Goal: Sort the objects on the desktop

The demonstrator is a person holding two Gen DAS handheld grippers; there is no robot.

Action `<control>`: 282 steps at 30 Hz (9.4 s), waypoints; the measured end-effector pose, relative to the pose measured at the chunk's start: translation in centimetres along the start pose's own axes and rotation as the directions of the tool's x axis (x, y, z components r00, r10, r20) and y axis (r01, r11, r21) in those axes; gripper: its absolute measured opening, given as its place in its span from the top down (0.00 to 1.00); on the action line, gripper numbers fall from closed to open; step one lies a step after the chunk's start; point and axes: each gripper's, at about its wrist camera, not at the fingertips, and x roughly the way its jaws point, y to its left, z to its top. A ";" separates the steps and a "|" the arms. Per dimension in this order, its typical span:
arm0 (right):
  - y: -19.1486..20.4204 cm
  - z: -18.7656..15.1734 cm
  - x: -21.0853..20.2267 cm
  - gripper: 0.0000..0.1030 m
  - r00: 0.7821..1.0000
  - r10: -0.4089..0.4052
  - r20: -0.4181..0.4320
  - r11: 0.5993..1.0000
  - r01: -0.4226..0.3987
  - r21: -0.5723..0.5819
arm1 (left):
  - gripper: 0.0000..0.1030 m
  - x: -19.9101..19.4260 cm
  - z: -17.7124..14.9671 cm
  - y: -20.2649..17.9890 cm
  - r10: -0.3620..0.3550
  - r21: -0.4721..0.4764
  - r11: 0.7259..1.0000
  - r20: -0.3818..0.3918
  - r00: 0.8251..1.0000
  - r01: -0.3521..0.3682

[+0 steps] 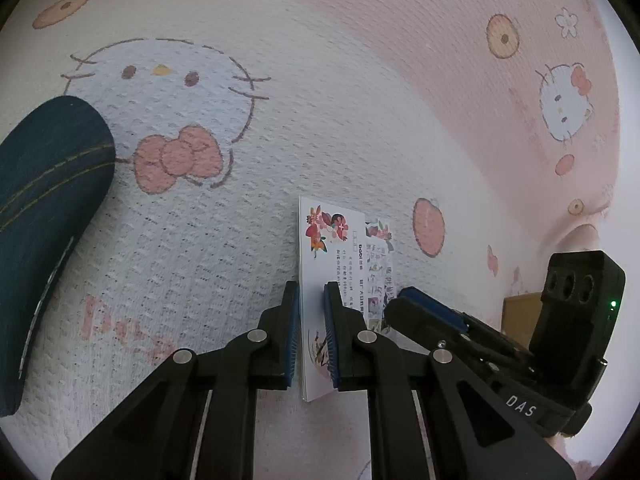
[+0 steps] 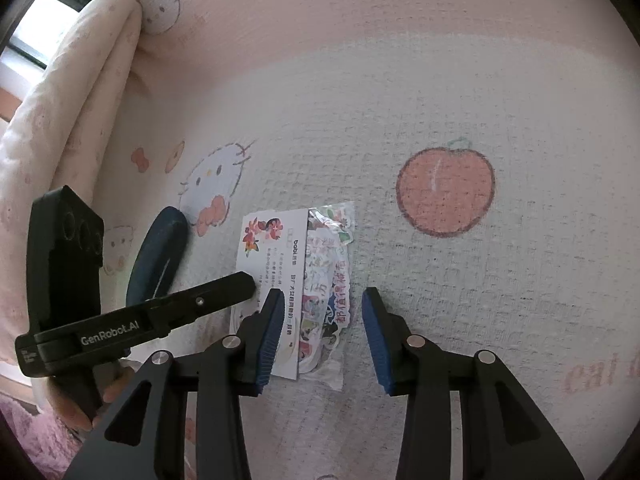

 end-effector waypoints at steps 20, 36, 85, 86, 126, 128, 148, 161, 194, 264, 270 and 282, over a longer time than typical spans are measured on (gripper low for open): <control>-2.8 -0.6 0.2 0.82 0.992 0.121 -0.021 0.944 -0.108 0.313 | 0.87 0.5 0.4 -1.1 0.018 0.088 0.996 0.004 1.000 -0.018; 1.3 0.3 -0.6 0.88 0.996 -0.091 0.026 0.993 0.089 0.073 | 0.90 -2.1 -0.3 -3.7 -0.024 0.088 0.996 0.045 0.999 0.020; -4.6 -9.8 -38.2 0.88 0.764 -0.388 0.515 0.922 0.323 0.215 | 0.88 -7.5 -12.0 -38.7 -0.393 0.538 0.774 -0.003 0.920 0.332; -5.5 -10.2 -38.8 0.88 0.758 -0.408 0.510 0.913 0.334 0.233 | 0.88 -6.8 -12.5 -39.9 -0.391 0.551 0.763 -0.022 0.920 0.337; -28.0 -13.9 -41.0 0.88 0.797 -0.603 -0.029 0.712 0.555 0.430 | 0.86 16.9 -18.9 -53.2 0.117 0.502 0.841 -0.536 0.836 0.204; -27.8 -14.0 -41.3 0.88 0.790 -0.612 -0.029 0.705 0.563 0.431 | 0.86 16.5 -19.1 -53.0 0.111 0.501 0.839 -0.535 0.837 0.210; -23.4 -12.3 -45.1 0.67 0.727 -0.685 0.036 0.668 0.608 0.430 | 0.62 9.0 -16.0 -53.3 -0.122 0.442 0.819 -0.489 0.864 0.366; -14.4 -9.7 -46.7 0.36 0.670 -0.735 0.107 0.651 0.652 0.389 | 0.47 0.7 -11.9 -48.9 -0.263 0.445 0.782 -0.398 0.879 0.436; 6.1 2.2 -17.2 0.29 0.919 -0.394 -0.008 0.918 0.392 -0.064 | 0.44 -13.8 -0.8 -11.8 -0.011 0.323 0.946 0.045 0.999 -0.004; 13.8 1.3 10.3 0.83 0.972 0.144 -0.187 0.989 -0.150 -0.018 | 0.95 -11.3 -3.0 11.8 0.195 -0.225 0.960 0.113 0.974 -0.166; 13.8 1.6 10.3 0.68 0.973 0.133 -0.189 0.990 -0.138 -0.009 | 0.81 -11.8 -3.2 14.1 0.087 -0.341 0.940 0.149 0.985 -0.031; 16.1 0.6 10.9 0.43 0.959 0.181 -0.220 0.977 -0.201 -0.075 | 0.49 -12.3 -2.5 14.8 -0.049 -0.398 0.906 0.247 0.968 0.147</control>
